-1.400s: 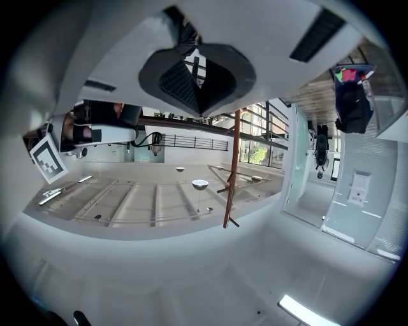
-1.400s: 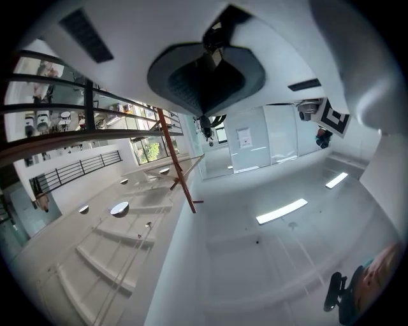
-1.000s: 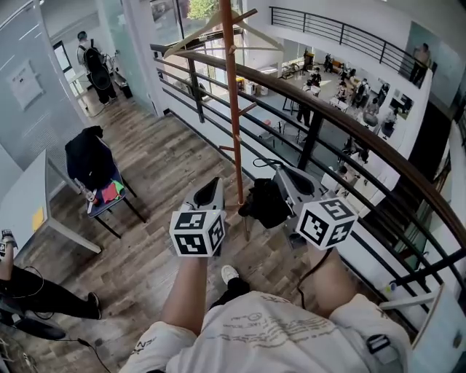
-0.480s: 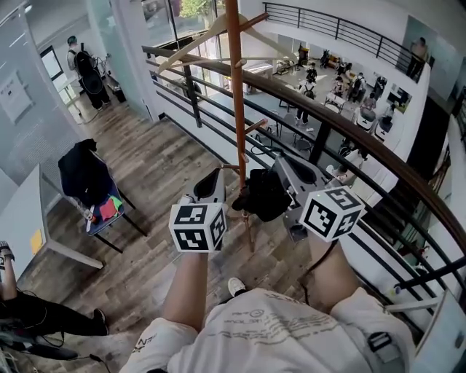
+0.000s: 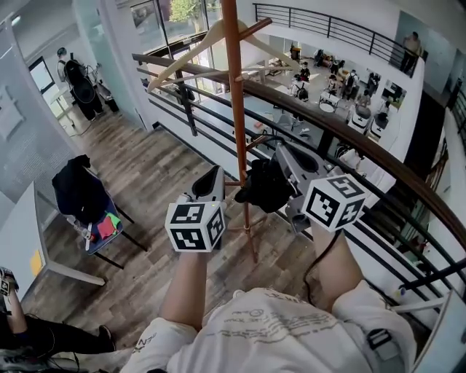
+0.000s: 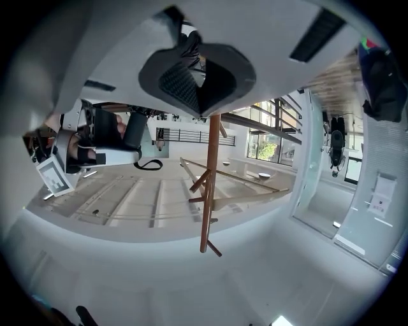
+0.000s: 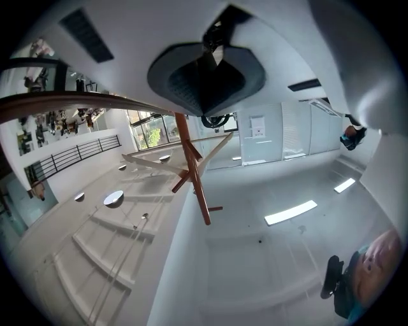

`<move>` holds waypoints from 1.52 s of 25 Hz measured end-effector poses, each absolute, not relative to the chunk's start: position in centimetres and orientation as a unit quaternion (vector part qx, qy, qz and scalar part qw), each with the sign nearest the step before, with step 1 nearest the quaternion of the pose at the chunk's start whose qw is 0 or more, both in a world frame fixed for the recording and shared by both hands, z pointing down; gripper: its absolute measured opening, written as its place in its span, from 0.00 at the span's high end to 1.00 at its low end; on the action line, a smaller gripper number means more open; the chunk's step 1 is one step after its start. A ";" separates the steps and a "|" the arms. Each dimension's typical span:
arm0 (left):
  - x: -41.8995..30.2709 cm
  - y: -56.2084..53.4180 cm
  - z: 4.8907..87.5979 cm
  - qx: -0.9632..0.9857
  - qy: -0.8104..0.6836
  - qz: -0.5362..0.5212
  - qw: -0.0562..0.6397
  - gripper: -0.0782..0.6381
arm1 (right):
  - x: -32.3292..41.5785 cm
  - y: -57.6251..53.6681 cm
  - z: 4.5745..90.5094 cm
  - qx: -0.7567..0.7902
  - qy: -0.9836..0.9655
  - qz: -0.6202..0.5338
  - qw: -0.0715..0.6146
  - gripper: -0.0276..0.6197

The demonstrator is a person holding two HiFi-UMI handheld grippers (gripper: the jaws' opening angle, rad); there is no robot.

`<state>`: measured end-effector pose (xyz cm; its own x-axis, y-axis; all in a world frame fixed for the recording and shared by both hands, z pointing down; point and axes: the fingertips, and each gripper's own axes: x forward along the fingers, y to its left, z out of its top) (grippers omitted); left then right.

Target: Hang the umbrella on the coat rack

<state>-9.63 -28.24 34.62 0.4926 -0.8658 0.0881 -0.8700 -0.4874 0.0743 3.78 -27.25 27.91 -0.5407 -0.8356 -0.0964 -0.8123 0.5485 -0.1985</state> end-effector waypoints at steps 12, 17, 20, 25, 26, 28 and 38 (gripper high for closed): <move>-9.0 -33.8 34.0 0.866 -0.498 0.022 0.050 0.88 | 3.0 -33.3 22.5 -0.405 0.907 -0.051 0.105 0.95; -9.0 -34.5 34.0 0.859 -0.510 0.019 0.051 0.88 | 3.2 -34.9 20.8 -0.386 0.914 -0.065 0.110 0.95; -9.6 -34.9 33.9 0.851 -0.522 0.013 0.056 0.88 | 2.8 -35.8 20.3 -0.381 0.916 -0.073 0.100 0.95; -10.2 -35.4 33.4 0.842 -0.536 0.008 0.053 0.88 | 2.5 -37.7 19.6 -0.373 0.920 -0.074 0.099 0.95; -10.3 -35.6 33.3 0.841 -0.539 0.006 0.052 0.88 | 2.6 -38.2 19.5 -0.373 0.919 -0.076 0.102 0.95; -10.5 -35.8 33.2 0.838 -0.543 0.003 0.052 0.88 | 2.7 -38.9 19.5 -0.373 0.918 -0.081 0.104 0.95; -10.4 -36.6 33.6 0.834 -0.549 0.009 0.051 0.88 | 2.1 -41.2 20.3 -0.373 0.920 -0.082 0.085 0.95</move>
<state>-10.37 -36.59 33.62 0.3961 -0.9154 0.0711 -0.9173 -0.3911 0.0747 2.09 -41.16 20.32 -0.7067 -0.7012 -0.0945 -0.6733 0.7075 -0.2146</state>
